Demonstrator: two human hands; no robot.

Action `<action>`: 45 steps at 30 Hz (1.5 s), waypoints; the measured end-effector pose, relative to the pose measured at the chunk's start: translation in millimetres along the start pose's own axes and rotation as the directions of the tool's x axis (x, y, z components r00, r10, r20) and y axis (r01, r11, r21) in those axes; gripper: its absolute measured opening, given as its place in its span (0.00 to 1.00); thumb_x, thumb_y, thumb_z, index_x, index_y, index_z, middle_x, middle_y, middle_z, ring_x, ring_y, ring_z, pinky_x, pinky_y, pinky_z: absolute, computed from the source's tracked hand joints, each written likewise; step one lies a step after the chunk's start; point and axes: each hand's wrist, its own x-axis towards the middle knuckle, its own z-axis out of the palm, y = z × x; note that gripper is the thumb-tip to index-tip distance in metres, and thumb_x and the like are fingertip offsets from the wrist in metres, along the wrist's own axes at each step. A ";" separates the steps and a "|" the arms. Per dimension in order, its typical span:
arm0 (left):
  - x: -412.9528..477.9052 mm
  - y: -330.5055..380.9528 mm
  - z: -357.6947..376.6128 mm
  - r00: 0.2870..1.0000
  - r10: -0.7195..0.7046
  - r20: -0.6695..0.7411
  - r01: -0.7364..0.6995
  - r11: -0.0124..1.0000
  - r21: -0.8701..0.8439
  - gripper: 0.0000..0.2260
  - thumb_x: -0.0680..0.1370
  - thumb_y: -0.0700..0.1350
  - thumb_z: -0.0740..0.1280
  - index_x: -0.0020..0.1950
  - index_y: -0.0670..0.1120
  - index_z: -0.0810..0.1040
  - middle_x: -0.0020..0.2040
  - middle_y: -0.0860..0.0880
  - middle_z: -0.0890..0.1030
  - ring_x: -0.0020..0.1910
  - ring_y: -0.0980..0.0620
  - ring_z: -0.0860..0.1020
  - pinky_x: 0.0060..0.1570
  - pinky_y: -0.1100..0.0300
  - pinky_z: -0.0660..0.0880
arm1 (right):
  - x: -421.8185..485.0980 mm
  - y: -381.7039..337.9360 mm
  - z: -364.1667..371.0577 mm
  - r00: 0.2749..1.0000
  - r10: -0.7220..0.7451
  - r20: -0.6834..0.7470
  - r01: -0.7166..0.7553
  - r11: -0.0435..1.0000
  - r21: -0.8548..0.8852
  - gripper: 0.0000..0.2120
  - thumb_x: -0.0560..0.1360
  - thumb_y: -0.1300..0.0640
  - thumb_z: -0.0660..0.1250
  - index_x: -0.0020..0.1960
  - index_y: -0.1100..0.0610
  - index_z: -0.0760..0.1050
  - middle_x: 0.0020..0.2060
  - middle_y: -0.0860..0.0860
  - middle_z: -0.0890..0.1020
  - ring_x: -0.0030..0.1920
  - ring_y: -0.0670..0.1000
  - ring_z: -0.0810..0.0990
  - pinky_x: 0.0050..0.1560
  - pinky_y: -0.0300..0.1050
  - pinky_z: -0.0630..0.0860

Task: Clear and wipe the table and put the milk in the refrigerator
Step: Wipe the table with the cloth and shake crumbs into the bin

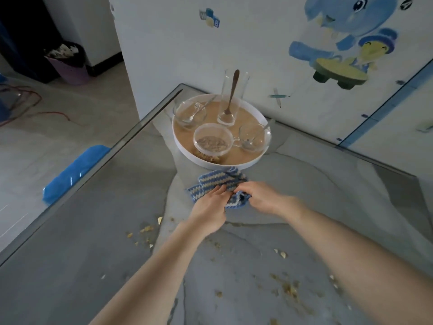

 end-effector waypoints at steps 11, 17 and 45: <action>-36.7 77.2 43.7 0.978 0.044 0.202 -0.032 0.998 -0.062 0.18 0.77 0.35 0.53 0.66 0.44 0.68 0.62 0.42 0.74 0.59 0.42 0.73 0.54 0.54 0.69 | -95.7 46.4 12.7 0.987 0.074 0.143 -0.077 0.997 0.011 0.13 0.72 0.69 0.54 0.47 0.56 0.73 0.53 0.57 0.79 0.49 0.51 0.74 0.43 0.43 0.64; -51.4 93.3 30.7 0.989 0.076 0.129 -0.023 0.929 -0.371 0.16 0.76 0.35 0.54 0.59 0.47 0.73 0.46 0.47 0.78 0.39 0.50 0.76 0.35 0.60 0.70 | -129.6 59.5 -2.0 0.994 0.079 0.073 -0.092 0.973 0.212 0.08 0.70 0.68 0.61 0.46 0.61 0.76 0.41 0.57 0.78 0.43 0.49 0.73 0.36 0.38 0.65; 45.4 -44.7 -44.7 0.645 -0.762 -0.059 0.230 0.267 -0.936 0.08 0.78 0.44 0.63 0.49 0.39 0.72 0.41 0.42 0.79 0.36 0.48 0.81 0.37 0.56 0.79 | -63.2 73.4 -61.0 0.698 0.427 -0.575 -0.152 0.873 0.464 0.05 0.72 0.60 0.67 0.40 0.59 0.73 0.32 0.53 0.73 0.36 0.53 0.72 0.33 0.45 0.63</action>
